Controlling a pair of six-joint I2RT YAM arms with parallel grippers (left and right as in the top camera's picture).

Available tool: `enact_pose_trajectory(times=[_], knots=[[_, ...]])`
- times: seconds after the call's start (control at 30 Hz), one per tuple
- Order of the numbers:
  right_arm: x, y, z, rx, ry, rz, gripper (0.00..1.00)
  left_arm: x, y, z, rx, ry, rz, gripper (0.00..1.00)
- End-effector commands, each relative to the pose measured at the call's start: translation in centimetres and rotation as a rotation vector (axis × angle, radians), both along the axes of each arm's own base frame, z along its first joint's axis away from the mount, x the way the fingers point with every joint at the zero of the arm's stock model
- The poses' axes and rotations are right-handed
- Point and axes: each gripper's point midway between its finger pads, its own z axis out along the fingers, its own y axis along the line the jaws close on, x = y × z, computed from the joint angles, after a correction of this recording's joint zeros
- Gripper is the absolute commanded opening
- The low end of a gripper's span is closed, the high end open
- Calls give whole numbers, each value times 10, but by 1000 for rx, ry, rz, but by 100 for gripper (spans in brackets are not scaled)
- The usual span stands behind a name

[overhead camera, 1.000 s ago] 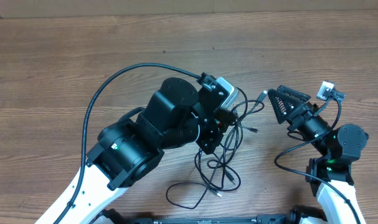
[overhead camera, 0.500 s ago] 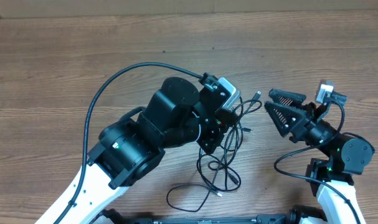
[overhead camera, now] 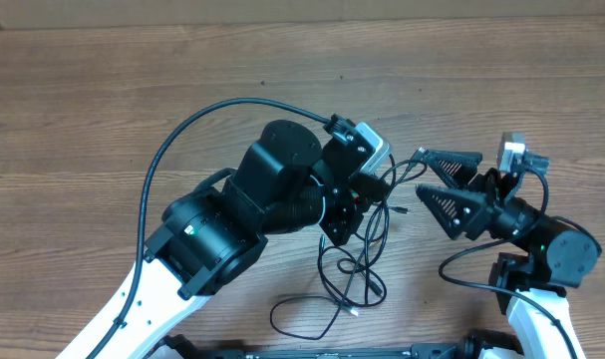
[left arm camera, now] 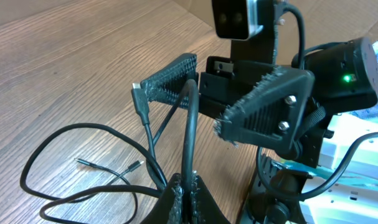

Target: Untangle cables

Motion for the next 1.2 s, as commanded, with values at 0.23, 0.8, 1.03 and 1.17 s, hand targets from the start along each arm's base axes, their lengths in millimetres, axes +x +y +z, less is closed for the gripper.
enact_pose_trajectory(times=[0.23,0.8,1.03,1.17], knots=[[-12,5,5,-45,-69,46,100,-4,-6,12,-40,-20,-49,4],[6,-2,1,-37,-92,-24,100,-12,-10,13,-60,6,-93,4],[0,7,1,-45,-99,18,100,0,-21,-7,-34,79,-75,4],[-5,14,2,-48,-113,50,100,1,-30,-9,-51,85,-104,4]])
